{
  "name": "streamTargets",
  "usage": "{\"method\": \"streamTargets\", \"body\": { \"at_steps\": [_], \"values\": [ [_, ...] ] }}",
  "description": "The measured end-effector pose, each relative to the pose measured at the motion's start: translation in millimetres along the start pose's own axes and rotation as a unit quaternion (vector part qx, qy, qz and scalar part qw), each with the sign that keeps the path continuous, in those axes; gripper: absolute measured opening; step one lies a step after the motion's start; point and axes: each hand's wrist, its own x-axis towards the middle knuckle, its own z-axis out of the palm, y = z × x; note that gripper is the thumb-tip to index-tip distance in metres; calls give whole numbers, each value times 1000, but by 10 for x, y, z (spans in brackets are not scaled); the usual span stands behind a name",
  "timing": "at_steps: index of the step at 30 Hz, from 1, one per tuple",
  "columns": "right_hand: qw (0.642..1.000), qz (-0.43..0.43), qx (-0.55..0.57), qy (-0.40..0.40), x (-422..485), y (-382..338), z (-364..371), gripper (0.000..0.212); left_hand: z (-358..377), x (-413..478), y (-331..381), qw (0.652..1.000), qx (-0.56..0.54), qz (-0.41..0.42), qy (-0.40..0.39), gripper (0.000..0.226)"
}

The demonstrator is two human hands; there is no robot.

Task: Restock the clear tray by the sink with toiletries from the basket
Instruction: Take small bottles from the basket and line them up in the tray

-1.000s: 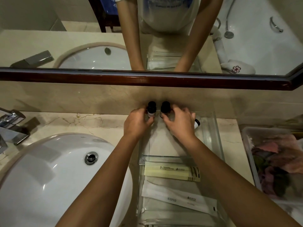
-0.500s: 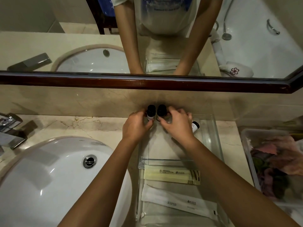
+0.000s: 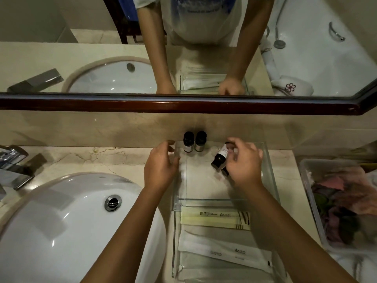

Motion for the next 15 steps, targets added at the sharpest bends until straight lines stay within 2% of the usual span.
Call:
{"method": "streamTargets", "body": {
  "at_steps": [3,6,9,12,15],
  "values": [
    [999,16,-32,-30,-21,137,-109,42,-38,-194,8,1000,-6,-1,13,20],
    [995,31,-59,-75,14,231,-132,38,21,-330,96,999,0,27,-20,8],
    [993,30,-71,-93,46,241,-95,40,154,-378,299,997,4,59,-55,13],
    [991,-13,-83,-103,90,188,-63,43,326,-354,546,991,36,94,-86,28],
    [983,-60,-130,-118,135,135,-36,43,453,-311,709,988,78,89,-103,34]
  ]
}}
